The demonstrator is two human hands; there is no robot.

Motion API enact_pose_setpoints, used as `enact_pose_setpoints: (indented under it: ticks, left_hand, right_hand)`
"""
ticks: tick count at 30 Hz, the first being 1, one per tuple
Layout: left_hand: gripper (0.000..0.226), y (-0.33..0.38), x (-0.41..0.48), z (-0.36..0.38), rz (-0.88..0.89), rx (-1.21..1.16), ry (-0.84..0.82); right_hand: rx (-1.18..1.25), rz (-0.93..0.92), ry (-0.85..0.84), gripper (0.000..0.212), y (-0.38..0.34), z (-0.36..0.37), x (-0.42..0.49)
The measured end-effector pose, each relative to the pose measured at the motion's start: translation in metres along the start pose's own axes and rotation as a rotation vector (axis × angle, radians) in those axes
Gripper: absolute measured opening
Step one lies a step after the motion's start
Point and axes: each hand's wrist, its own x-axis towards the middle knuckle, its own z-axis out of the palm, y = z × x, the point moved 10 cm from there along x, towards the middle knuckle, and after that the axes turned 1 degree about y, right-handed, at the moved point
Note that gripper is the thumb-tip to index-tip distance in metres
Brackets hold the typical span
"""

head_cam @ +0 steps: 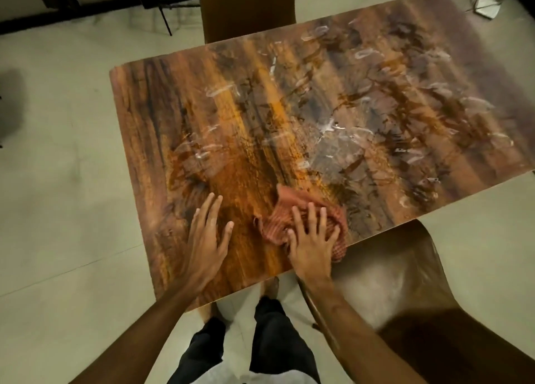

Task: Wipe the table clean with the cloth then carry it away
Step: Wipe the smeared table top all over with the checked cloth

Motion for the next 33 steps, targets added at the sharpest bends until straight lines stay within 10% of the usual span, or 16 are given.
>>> enact_pose_setpoints:
  ticks: [4,10,17,25,31,33]
  left_hand:
    - [0.061,0.010,0.011,0.009,-0.019,-0.003,0.007]
    - [0.063,0.005,0.029,0.000,-0.037,0.076,0.024]
    - [0.066,-0.025,0.052,-0.041,-0.083,0.024,0.110]
    - [0.062,-0.071,0.083,-0.089,-0.109,0.025,0.142]
    - [0.060,-0.134,0.117,-0.128,-0.091,-0.089,0.137]
    - [0.058,-0.152,0.129,-0.143,-0.064,-0.125,0.116]
  right_hand:
    - [0.030,0.196,0.019,0.068,0.037,-0.017,0.048]
    - [0.005,-0.385,-0.052,0.064,-0.110,0.024,0.009]
    - [0.027,0.147,0.041,0.068,-0.004,-0.036,0.139]
    - [-0.043,-0.467,-0.050,0.064,-0.225,0.025,0.089]
    - [-0.002,0.132,0.059,0.062,-0.191,-0.016,0.201]
    - [-0.009,0.060,0.052,0.062,-0.261,-0.008,0.200]
